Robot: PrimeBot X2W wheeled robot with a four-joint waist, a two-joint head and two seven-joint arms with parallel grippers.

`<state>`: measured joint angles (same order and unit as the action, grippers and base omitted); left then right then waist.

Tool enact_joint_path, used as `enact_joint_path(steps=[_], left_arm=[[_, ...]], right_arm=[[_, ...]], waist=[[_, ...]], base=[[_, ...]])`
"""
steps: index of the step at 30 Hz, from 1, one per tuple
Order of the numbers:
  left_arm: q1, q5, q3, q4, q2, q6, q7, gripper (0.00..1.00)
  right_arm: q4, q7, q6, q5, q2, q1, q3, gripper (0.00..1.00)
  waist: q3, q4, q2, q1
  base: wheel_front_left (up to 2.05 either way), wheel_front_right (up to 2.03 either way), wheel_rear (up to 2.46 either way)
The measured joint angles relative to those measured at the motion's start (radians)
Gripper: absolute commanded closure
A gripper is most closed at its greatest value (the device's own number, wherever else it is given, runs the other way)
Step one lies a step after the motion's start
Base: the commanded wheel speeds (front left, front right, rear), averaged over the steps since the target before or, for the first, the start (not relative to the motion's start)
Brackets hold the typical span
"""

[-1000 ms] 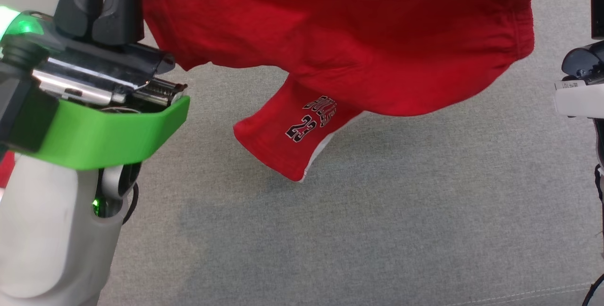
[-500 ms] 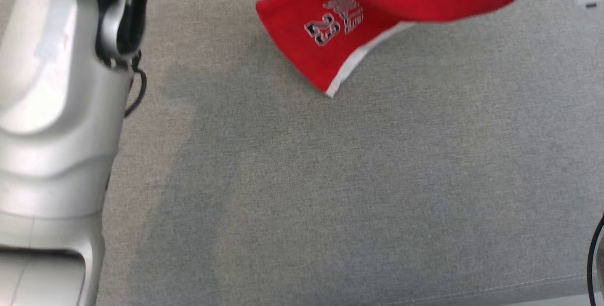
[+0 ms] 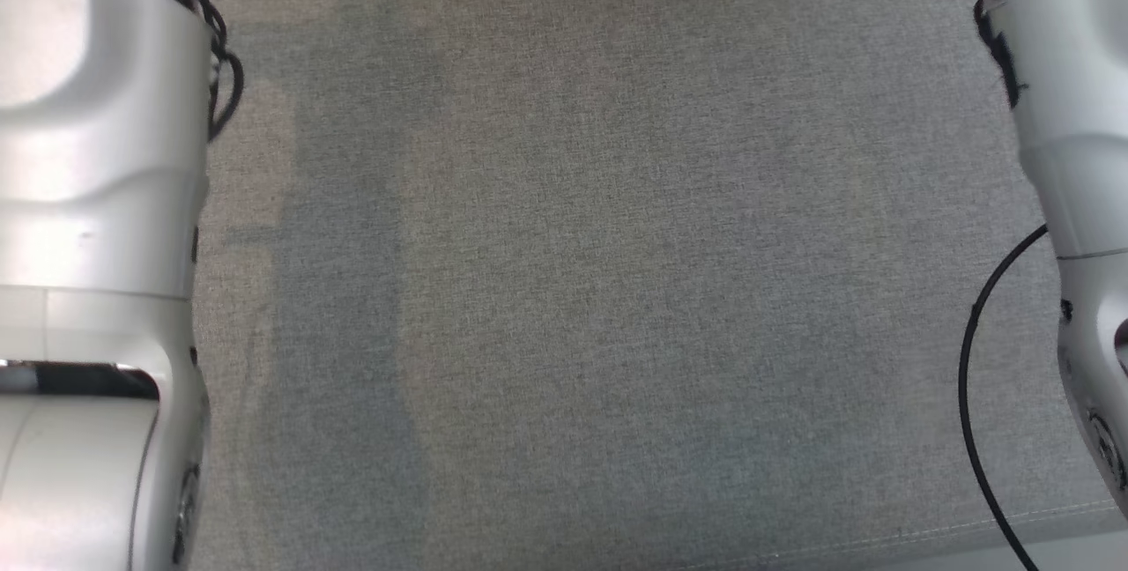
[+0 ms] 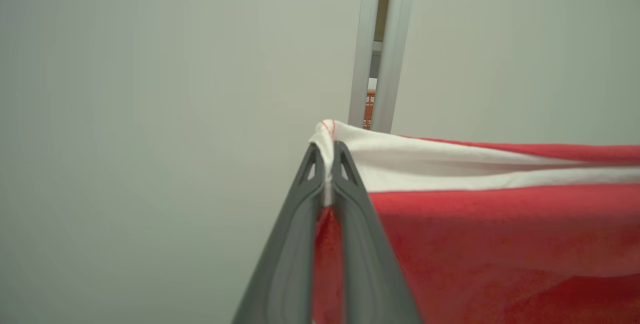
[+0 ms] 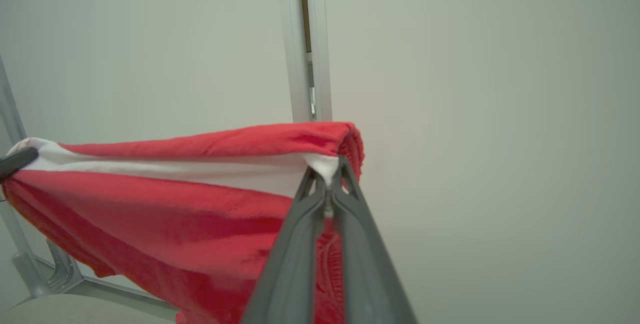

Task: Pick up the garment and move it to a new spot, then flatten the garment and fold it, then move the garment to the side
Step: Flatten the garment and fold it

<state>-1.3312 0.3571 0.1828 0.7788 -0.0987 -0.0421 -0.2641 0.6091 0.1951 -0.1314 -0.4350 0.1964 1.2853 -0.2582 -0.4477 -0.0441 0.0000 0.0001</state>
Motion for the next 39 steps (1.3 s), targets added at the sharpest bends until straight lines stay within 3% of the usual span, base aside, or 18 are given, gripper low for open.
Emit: enact_joint_path(steps=[7, 11, 18, 29, 39], left_arm=[[0.156, -0.004, -0.043, 0.175, 0.033, 0.016, 0.0, 1.0], [0.242, -0.003, -0.054, 0.18, 0.045, 0.0, 0.0, 1.0], [0.492, 0.001, -0.113, 0.008, 0.051, -0.029, 0.0, 1.0], [0.951, -0.043, -0.164, -0.394, 0.053, -0.068, 0.0, 1.0], [1.268, -0.11, -0.133, -0.673, 0.046, -0.042, 0.038, 1.0]], right_arm=[[0.26, 0.05, 0.0, -0.024, -0.053, -0.046, -0.141, 1.0], [0.306, 0.062, 0.0, -0.063, -0.066, -0.135, -0.188, 1.0], [0.139, 0.063, 0.0, -0.091, -0.056, -0.42, -0.155, 1.0], [-0.256, 0.063, 0.0, -0.025, -0.03, -0.892, -0.064, 1.0], [-0.567, 0.011, 0.0, 0.053, -0.041, -1.296, 0.011, 1.0]], waist=[[-0.034, -0.001, 0.0, 0.0], [-0.051, -0.005, 0.0, 0.0], [-0.027, -0.011, 0.0, 0.0], [0.082, -0.022, 0.0, 0.0], [0.188, -0.014, 0.0, -0.0001]], base=[[0.0, 0.0, 0.0], [0.0, 0.0, 0.0], [0.0, 0.0, 0.0], [0.0, 0.0, 0.0], [0.0, 0.0, 0.0]])
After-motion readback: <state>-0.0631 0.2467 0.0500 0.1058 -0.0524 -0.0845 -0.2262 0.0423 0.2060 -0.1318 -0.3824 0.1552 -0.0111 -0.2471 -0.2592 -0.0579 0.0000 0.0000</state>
